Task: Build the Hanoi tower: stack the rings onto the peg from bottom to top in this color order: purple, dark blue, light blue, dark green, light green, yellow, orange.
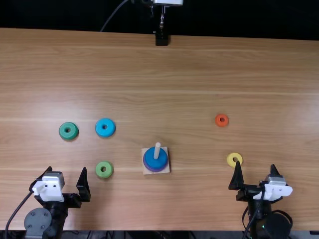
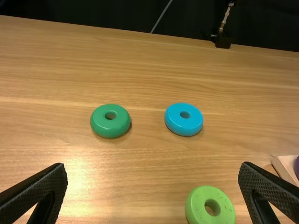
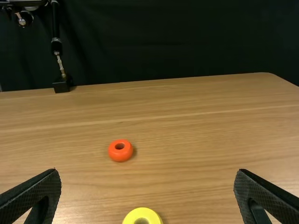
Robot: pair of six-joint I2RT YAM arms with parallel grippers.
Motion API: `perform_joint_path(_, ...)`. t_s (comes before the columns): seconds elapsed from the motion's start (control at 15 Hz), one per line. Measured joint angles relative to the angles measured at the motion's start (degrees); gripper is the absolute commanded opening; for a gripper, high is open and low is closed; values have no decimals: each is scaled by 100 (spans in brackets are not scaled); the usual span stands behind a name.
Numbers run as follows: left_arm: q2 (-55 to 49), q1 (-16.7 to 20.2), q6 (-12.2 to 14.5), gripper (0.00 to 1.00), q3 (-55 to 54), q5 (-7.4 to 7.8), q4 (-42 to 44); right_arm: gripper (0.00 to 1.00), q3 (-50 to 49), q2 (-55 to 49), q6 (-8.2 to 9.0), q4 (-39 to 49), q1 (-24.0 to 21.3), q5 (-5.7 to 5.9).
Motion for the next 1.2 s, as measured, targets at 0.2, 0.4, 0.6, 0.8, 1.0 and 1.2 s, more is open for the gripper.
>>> perform_joint_path(0.2, 0, 0, -2, 100, 2, -2, 0, 100, 212, 0, -28, -671, -210, -22)
perform_joint_path(0.4, 0, 0, -2, 100, 2, 0, 0, 100, 496, 0, -39, -1886, -334, 4)
perform_joint_path(0.6, 0, 0, -2, 100, 0, 2, -2, 100, 496, 0, -42, -1893, -334, 7)
perform_joint_path(0.8, 0, 0, 0, 100, 2, 0, -2, 100, 496, 0, -44, -1893, -334, 4)
perform_joint_path(1.0, 0, 0, -2, 100, 0, 0, -2, 100, 496, 0, -42, -1893, -334, 4)
perform_joint_path(1.2, 0, 0, 0, 100, 0, -2, 0, 100, 496, 0, -42, -1893, -334, 9)
